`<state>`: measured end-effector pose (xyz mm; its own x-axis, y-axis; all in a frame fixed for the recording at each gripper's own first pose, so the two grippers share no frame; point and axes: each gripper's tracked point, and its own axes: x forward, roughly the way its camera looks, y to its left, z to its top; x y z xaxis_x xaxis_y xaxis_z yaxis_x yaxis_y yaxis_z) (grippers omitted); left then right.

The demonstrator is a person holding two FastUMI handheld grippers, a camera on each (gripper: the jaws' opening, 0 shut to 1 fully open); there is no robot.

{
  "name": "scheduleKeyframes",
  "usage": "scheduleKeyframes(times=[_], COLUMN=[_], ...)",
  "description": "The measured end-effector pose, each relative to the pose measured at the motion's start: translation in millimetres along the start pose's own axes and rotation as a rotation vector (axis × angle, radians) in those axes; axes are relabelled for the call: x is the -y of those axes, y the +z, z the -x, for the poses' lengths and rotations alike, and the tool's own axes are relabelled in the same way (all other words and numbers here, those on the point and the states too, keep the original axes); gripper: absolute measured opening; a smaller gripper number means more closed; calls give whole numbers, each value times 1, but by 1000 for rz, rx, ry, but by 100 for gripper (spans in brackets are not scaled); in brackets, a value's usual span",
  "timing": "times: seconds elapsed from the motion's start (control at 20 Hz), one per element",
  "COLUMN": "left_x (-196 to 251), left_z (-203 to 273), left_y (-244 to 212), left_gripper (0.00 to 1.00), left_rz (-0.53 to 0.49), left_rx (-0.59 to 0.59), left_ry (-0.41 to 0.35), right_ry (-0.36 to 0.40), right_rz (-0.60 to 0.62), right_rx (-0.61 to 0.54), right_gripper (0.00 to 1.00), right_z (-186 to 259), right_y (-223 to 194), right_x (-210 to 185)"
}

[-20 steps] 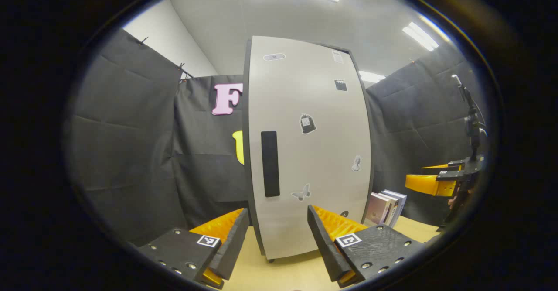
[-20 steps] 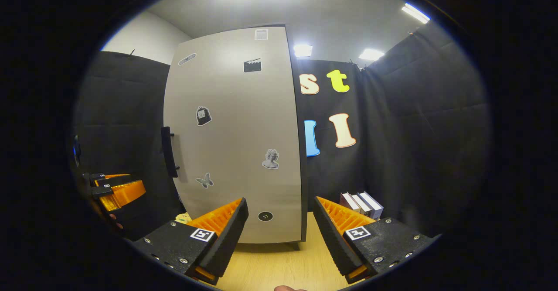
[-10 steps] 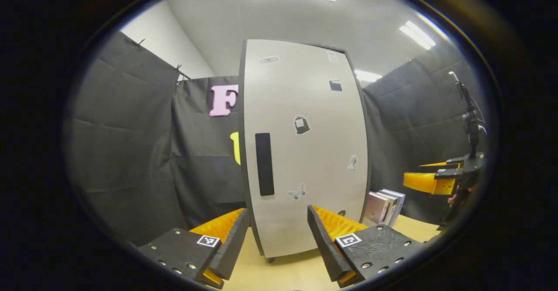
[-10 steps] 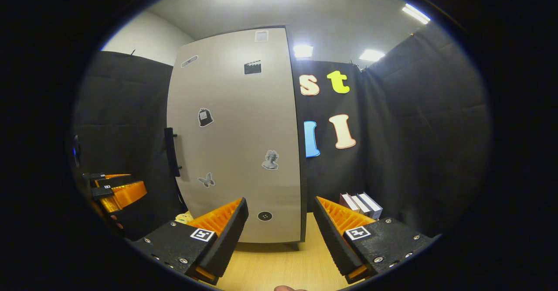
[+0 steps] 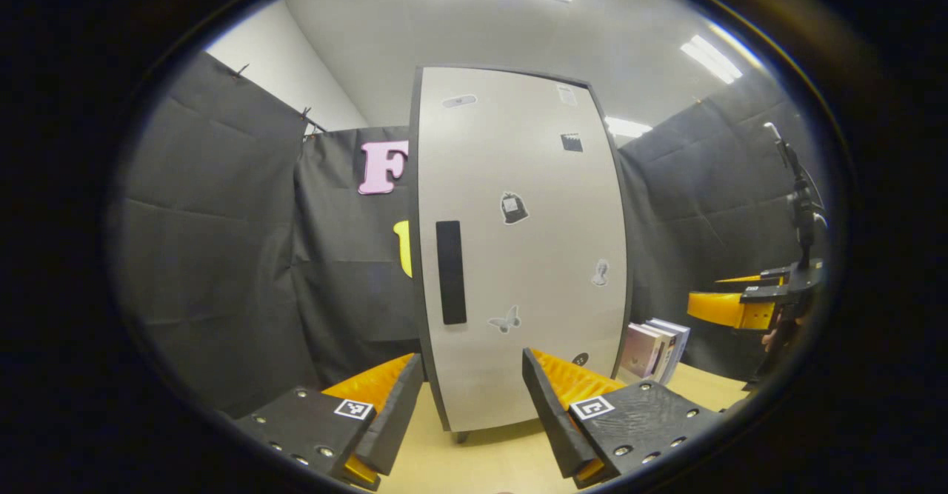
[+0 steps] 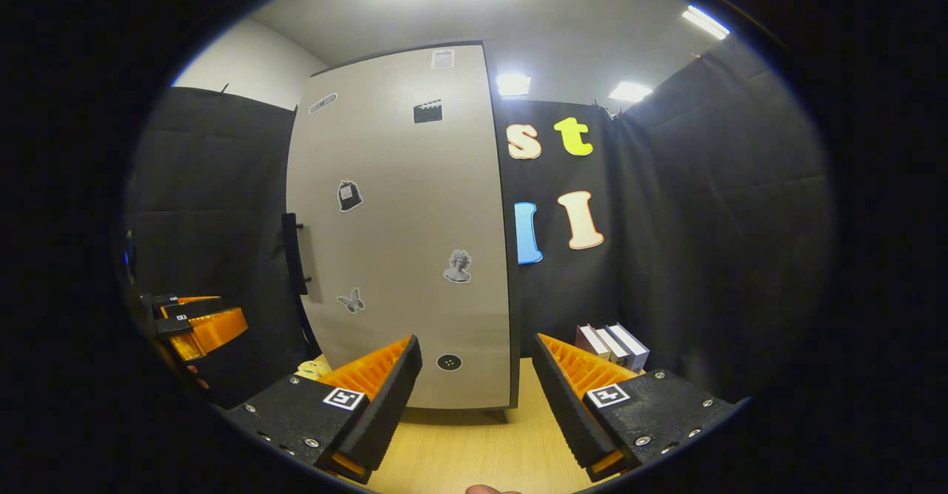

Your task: Open the cabinet door with the right hand, grasp the bottle in the cabinet with the left hand and place it on the coaster, then close the cabinet door with the right hand.

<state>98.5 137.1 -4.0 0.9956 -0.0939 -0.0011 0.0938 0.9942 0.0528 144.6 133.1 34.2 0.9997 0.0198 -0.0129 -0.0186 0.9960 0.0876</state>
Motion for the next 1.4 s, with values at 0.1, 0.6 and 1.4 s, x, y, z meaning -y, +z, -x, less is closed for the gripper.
scheduleKeyframes(times=[0.1,0.6,1.4], left_x=[0,0,-1], left_z=[-1,-3,-3], left_y=[-1,-4,-6], left_gripper=[81,81,81], left_rz=[-1,-2,-6], left_rx=[-2,-6,-13], left_ry=[-1,-2,2], right_ry=[0,-2,4], right_rz=[1,2,1], right_rx=[0,0,3], right_gripper=[93,93,93], right_z=[-1,-2,-2], right_y=[-1,-1,-1], right_x=[-1,-1,2])
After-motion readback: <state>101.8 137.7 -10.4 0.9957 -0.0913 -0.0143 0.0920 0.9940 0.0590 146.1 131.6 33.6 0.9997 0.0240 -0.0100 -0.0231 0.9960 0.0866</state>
